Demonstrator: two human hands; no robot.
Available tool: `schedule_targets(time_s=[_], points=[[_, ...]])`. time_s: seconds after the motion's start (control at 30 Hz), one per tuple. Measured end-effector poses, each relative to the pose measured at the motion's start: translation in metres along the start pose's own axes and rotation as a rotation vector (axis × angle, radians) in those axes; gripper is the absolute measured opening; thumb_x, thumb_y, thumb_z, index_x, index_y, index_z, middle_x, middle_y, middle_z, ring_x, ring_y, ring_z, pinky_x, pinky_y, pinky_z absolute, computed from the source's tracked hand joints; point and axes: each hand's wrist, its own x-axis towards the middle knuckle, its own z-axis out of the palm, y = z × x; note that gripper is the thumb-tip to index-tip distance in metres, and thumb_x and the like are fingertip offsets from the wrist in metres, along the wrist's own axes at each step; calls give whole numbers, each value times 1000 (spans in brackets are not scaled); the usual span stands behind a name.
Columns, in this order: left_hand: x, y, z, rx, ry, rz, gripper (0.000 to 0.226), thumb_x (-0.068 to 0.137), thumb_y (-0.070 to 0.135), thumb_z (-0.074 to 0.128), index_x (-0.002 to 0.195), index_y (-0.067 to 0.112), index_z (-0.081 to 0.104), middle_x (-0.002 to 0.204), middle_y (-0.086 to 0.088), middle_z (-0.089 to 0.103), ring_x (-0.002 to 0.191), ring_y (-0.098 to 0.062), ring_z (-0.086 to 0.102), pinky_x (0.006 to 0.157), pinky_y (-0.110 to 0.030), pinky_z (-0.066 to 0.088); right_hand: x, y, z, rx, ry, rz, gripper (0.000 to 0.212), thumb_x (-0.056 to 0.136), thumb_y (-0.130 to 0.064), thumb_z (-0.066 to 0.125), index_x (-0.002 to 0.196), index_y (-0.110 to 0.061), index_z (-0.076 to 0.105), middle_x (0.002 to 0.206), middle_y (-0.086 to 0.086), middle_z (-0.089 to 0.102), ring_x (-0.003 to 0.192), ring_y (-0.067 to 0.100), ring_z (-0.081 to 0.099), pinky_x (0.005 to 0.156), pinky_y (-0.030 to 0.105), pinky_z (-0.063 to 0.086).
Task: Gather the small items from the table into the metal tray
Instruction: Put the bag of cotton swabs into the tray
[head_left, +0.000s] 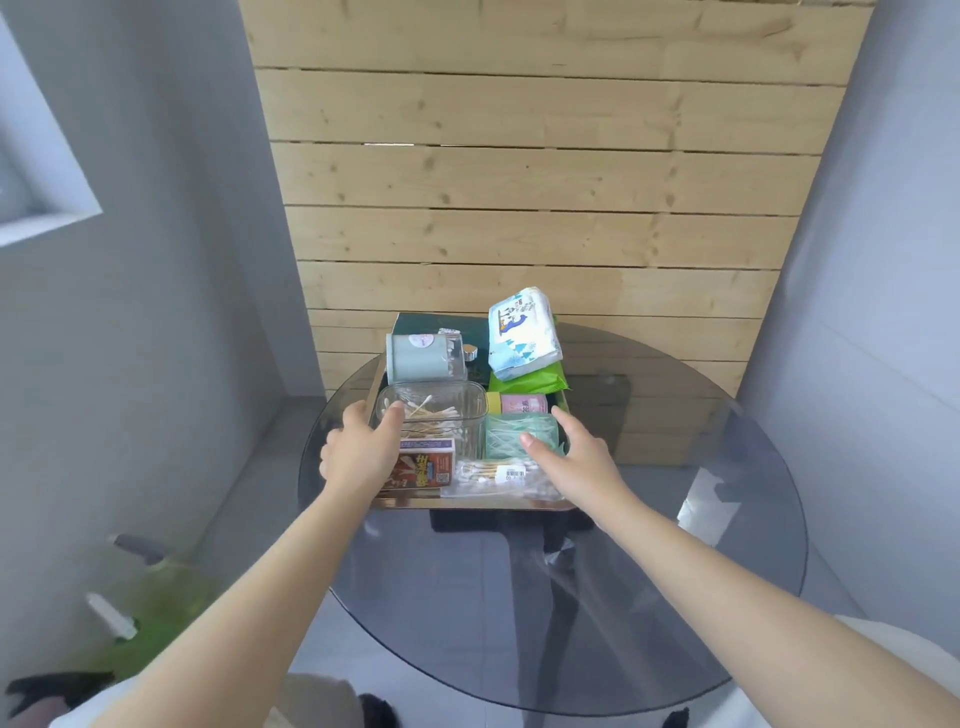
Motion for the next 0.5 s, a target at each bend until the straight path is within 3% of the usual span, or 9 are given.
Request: schedule_targets(time_s=[0.5], points=[[13, -33, -52, -83, 71, -102, 77, 73, 53, 38, 143, 23, 31, 144, -13, 41, 131, -35, 36, 110, -51, 30, -7, -24, 46, -77, -169, -119, 77, 88, -50, 51, 150, -23, 13, 156, 3, 23, 145, 27, 10, 113, 42, 20]])
